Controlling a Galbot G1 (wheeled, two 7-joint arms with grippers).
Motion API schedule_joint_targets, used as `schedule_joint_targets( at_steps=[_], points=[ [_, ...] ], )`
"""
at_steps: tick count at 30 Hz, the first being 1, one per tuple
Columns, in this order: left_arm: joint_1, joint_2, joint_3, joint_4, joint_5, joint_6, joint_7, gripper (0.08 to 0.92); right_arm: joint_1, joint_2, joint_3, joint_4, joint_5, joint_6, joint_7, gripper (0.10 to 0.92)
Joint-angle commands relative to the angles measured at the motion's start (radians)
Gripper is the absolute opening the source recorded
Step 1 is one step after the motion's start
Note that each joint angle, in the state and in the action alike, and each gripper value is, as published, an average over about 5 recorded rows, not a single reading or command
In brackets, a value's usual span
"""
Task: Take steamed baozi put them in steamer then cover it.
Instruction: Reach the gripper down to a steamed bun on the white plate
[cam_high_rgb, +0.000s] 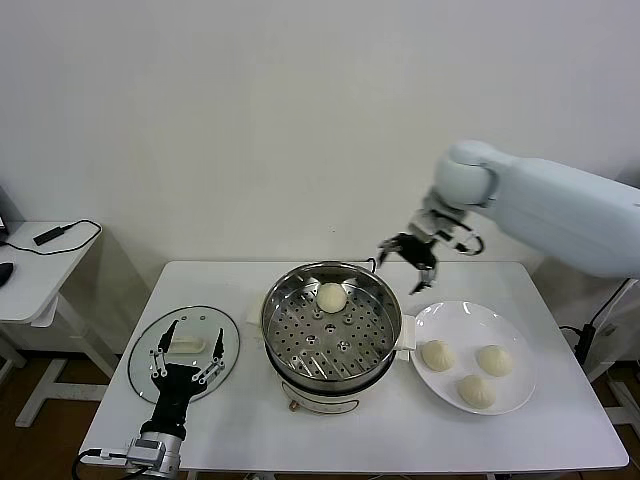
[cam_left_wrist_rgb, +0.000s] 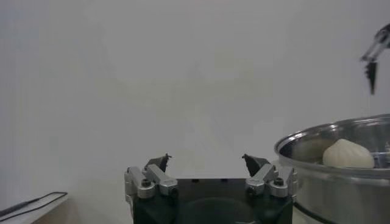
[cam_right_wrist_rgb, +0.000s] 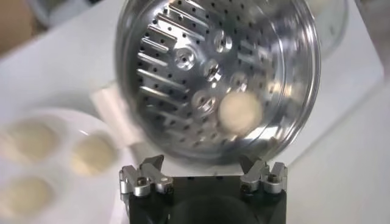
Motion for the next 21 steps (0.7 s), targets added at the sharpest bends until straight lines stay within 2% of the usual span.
schedule_joint_targets(
  at_steps=[1, 10, 21],
  points=[
    [-0.013, -0.001, 0.008, 0.011, -0.002, 0.008, -0.001, 0.823, -0.041, -0.219, -0.151, 0.006, 0.177, -0.184, 0.051, 0.823],
    [-0.02, -0.006, -0.004, 0.029, -0.008, 0.005, -0.008, 0.823, -0.338, -0.181, 0.05, -0.106, 0.098, -0.178, 0.153, 0.823],
    [-0.013, -0.008, -0.021, 0.028, -0.014, 0.004, -0.01, 0.823, -0.45, -0.063, 0.138, -0.226, 0.017, -0.175, 0.184, 0.823]
  ],
)
